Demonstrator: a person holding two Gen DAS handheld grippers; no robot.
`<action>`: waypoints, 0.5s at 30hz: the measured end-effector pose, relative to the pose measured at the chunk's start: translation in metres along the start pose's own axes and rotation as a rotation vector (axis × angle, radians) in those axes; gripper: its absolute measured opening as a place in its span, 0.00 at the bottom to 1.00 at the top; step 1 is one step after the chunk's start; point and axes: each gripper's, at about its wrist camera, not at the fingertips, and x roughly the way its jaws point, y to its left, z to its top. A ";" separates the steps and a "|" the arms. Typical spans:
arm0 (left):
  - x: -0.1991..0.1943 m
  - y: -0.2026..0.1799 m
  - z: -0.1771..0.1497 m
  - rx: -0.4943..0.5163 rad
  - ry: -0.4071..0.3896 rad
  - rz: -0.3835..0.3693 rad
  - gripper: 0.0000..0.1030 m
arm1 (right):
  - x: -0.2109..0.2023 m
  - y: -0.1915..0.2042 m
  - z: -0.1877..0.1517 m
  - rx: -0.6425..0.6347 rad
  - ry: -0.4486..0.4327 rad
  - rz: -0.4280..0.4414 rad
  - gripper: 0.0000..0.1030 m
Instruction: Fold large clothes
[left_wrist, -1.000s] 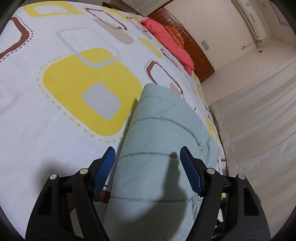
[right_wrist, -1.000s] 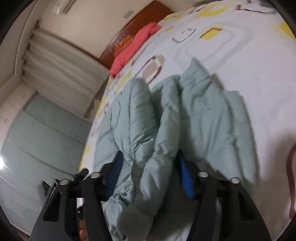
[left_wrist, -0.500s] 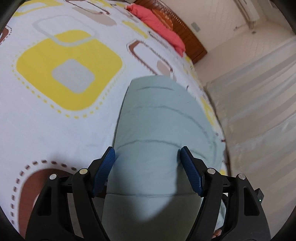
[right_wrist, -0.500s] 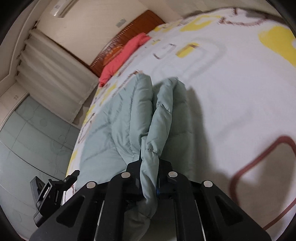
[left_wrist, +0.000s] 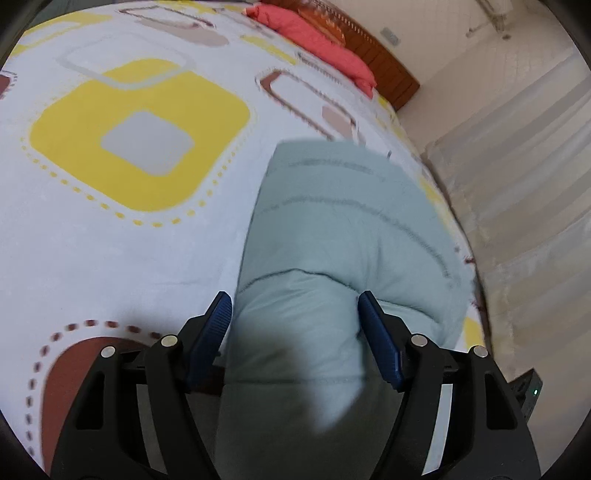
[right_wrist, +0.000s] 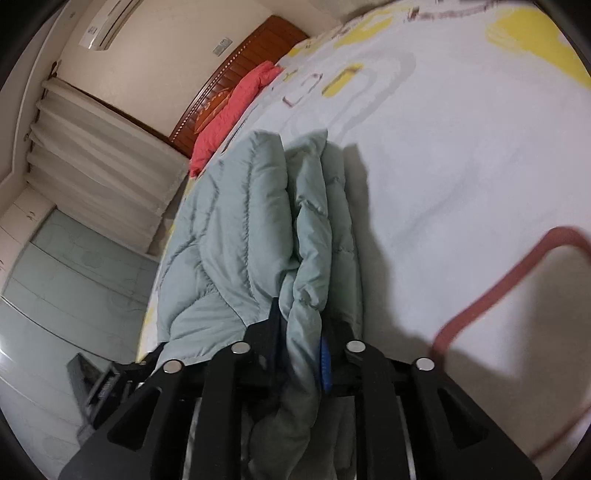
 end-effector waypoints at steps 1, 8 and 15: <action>-0.005 0.000 0.002 -0.002 -0.016 -0.015 0.68 | -0.009 0.004 -0.001 -0.012 -0.021 -0.012 0.19; -0.033 0.004 -0.007 -0.064 -0.072 -0.127 0.68 | -0.046 0.034 -0.017 -0.070 -0.086 0.023 0.19; -0.021 0.016 -0.020 -0.139 -0.027 -0.105 0.68 | -0.059 0.048 -0.033 -0.123 -0.141 0.031 0.19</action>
